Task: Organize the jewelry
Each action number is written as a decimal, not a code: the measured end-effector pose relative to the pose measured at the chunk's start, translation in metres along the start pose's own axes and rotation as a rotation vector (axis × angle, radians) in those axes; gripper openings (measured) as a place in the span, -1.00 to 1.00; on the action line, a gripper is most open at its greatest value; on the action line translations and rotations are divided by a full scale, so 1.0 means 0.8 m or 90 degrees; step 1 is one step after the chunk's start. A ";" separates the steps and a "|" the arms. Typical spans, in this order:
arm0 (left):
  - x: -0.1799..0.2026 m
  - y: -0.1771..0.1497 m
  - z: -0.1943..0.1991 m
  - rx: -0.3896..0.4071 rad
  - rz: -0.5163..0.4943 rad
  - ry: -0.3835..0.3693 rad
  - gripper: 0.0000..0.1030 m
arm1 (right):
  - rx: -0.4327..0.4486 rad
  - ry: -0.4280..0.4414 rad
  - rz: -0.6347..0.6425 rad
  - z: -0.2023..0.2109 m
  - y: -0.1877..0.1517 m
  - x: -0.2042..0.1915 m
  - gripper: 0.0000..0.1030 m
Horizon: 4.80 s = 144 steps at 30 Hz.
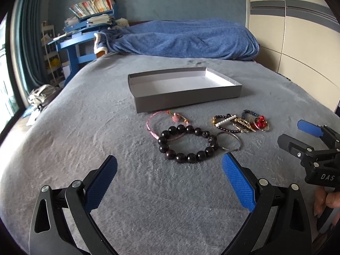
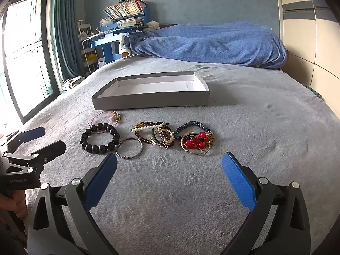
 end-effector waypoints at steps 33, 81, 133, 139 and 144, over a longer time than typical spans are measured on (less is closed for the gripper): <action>-0.003 0.010 -0.070 -0.088 0.012 -0.055 -0.01 | -0.041 -0.042 -0.056 -0.032 0.011 0.042 0.90; -0.054 -0.028 -0.089 -0.154 0.074 -0.030 -0.48 | -0.106 0.003 -0.053 -0.129 0.046 -0.019 -0.08; -0.043 -0.018 -0.078 -0.128 0.087 -0.058 -0.71 | -0.125 0.100 -0.038 -0.165 0.057 -0.073 -0.89; -0.036 0.016 -0.048 -0.086 0.094 -0.084 -0.71 | -0.073 0.128 -0.073 -0.122 0.091 -0.070 -0.89; -0.018 0.066 -0.026 -0.044 0.056 -0.105 -0.71 | -0.050 0.145 -0.101 -0.102 0.116 -0.058 -0.89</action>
Point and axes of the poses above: each gripper's, at about its wrist camera, not at the fingertips, and z roughly against the way its jaws point, x to its right, y to its top, the point moved 10 cm from there along -z, roughly the way its jaws point, and after that the axes turned 9 degrees about -z, right-handed, at the moved point
